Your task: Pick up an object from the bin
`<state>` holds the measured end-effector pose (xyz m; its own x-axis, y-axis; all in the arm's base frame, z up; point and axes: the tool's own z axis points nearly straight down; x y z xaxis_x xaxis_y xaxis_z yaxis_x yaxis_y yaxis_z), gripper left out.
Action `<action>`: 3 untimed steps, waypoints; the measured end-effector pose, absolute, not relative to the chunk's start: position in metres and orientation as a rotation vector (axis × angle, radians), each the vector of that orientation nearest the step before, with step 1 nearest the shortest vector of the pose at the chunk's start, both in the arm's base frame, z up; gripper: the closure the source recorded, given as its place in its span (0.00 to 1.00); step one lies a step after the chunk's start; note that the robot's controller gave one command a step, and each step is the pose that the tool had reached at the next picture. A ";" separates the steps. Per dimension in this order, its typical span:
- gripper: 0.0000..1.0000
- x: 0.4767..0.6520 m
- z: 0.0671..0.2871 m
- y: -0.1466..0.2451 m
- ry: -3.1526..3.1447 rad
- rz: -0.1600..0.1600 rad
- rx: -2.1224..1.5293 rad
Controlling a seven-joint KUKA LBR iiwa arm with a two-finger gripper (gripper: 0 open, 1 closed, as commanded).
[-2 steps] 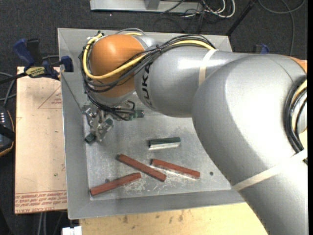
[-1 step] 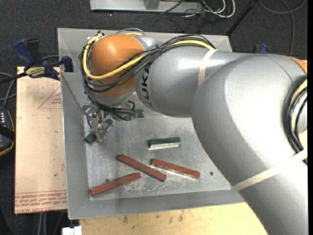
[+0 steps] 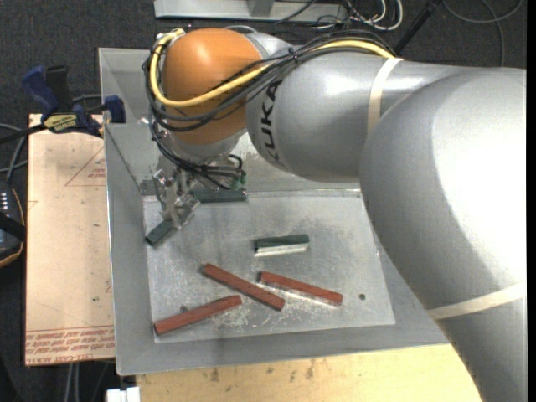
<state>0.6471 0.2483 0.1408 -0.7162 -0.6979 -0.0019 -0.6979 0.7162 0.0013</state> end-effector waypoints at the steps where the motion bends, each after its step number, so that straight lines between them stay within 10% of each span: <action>1: 0.00 0.648 0.266 0.248 2.906 0.001 -1.178; 2: 0.00 0.648 0.292 0.248 2.906 0.001 -1.177; 3: 0.00 0.634 0.232 0.245 2.887 0.003 -1.223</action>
Offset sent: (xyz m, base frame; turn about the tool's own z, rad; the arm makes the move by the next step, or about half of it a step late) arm 0.0000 0.0000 0.0000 0.0000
